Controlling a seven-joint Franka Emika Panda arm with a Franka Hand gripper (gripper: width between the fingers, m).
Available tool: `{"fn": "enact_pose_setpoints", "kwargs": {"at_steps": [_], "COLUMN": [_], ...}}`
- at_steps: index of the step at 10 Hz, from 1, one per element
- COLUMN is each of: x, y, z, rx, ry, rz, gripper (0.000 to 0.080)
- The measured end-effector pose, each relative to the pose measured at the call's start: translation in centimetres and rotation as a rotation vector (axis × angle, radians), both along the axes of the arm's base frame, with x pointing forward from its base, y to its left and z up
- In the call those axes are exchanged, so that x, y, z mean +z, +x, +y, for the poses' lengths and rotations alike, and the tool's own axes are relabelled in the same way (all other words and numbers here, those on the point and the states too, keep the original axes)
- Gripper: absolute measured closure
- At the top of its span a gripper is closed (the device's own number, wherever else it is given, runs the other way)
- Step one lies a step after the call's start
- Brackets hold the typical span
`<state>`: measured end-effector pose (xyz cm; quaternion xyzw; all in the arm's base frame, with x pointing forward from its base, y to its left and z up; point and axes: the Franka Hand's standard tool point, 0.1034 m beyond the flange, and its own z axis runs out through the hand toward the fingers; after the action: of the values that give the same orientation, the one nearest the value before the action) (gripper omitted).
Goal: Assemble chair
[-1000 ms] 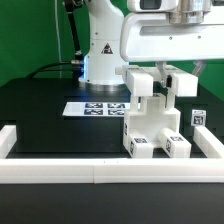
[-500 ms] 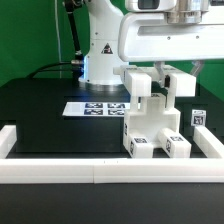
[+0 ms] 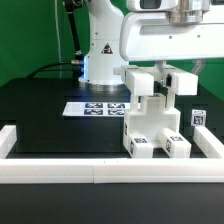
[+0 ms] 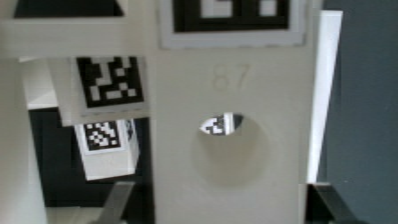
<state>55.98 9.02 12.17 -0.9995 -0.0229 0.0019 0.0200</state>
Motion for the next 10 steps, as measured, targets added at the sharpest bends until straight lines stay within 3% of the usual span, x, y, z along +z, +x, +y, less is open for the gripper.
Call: {"fn": "enact_pose_setpoints", "kwargs": {"at_steps": [10], "x": [0.11], "y": [0.22], "z": [0.01], "rx": [0.063], "ry": [0.000], "rz": [-0.033], "gripper": [0.0509]}}
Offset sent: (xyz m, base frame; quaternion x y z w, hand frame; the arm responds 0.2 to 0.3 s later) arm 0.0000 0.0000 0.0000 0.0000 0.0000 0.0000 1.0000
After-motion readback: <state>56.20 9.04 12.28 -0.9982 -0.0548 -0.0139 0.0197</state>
